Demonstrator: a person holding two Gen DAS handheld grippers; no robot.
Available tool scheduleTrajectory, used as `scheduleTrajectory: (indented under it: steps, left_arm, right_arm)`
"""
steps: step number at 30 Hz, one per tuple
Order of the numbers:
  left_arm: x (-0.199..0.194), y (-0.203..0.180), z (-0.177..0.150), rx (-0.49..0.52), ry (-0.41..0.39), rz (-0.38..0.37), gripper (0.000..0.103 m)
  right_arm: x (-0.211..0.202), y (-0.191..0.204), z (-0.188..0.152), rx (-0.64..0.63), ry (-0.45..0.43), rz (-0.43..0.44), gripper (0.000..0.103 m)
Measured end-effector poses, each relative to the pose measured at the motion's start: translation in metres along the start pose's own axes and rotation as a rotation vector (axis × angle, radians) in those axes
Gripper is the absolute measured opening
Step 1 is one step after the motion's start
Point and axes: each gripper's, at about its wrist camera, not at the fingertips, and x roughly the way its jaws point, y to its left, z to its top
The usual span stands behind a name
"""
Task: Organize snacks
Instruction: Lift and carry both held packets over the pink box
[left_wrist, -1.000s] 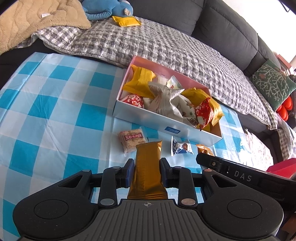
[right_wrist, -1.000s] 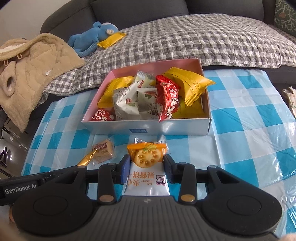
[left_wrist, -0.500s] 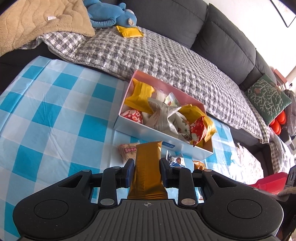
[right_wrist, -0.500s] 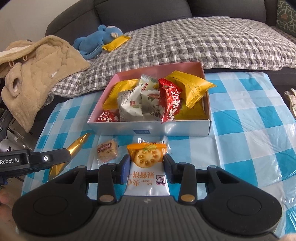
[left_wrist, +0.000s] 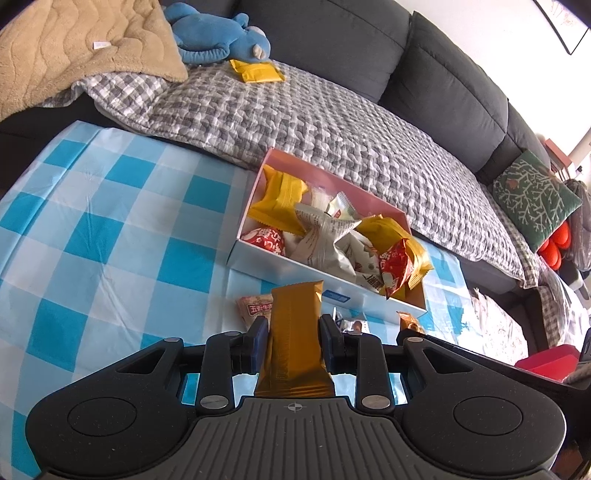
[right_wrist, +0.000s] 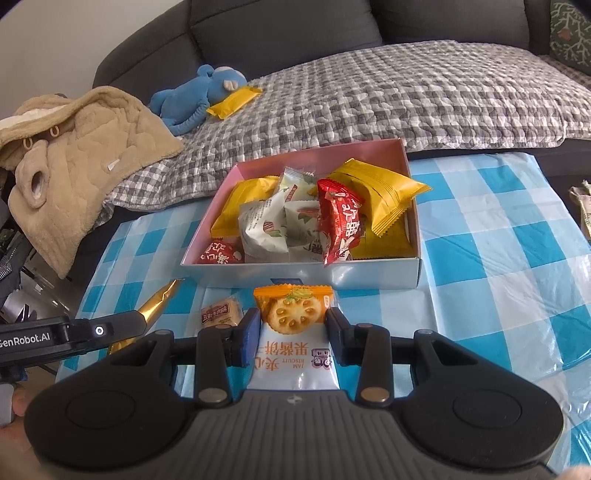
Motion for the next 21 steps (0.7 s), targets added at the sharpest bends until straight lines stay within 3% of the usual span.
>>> scheduleTrajectory:
  steps: [11, 21]
  left_arm:
    - [-0.003, 0.003, 0.005, 0.005, -0.036, 0.003, 0.027]
    - [0.018, -0.005, 0.017, 0.060, -0.070, 0.028, 0.027]
  right_arm:
    - [-0.006, 0.006, 0.007, -0.011, -0.040, 0.016, 0.036]
    - [0.002, -0.021, 0.021, 0.082, -0.070, 0.001, 0.036]
